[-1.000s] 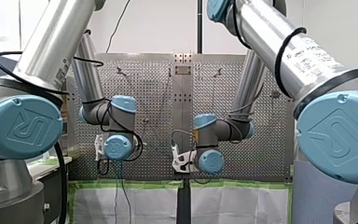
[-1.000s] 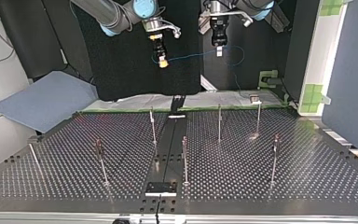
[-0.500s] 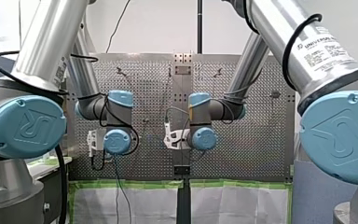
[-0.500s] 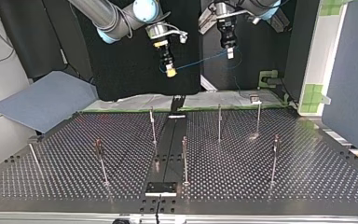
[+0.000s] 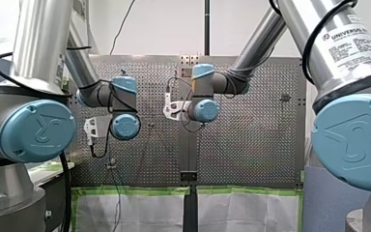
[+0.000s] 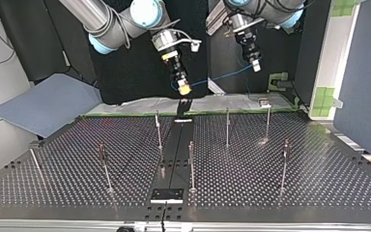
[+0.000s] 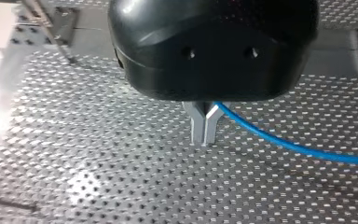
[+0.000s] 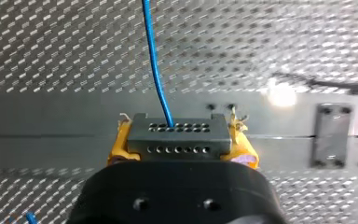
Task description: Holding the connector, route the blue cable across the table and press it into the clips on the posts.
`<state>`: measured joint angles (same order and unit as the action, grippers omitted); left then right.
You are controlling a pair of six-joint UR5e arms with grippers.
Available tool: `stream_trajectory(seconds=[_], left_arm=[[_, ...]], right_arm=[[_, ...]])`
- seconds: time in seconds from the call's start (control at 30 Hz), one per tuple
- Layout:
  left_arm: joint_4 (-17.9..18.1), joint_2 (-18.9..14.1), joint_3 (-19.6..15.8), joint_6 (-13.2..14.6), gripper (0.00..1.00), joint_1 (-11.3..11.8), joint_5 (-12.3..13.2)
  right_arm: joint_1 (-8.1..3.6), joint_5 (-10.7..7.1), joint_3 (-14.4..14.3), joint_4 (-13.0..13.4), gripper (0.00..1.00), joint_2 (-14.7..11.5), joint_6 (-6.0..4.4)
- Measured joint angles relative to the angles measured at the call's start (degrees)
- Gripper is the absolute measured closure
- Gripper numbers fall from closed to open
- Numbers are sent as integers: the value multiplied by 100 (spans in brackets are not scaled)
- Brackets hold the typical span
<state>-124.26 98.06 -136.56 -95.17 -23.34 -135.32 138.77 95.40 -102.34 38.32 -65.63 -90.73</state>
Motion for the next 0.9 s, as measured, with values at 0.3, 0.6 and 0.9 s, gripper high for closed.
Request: stream_trajectory(seconds=[0.3, 0.6, 0.9], left_arm=[[-531, -531, 479, -112, 100, 59, -24], [-1084, -1083, 753, -110, 100, 499, 61], [-1386, -1591, 1032, -131, 100, 998, 392]], right_arm=[[116, -112, 290, -570, 100, -571, -236], [229, -120, 730, -1072, 100, -509, -273], [246, -194, 1319, -1358, 100, -370, -390]])
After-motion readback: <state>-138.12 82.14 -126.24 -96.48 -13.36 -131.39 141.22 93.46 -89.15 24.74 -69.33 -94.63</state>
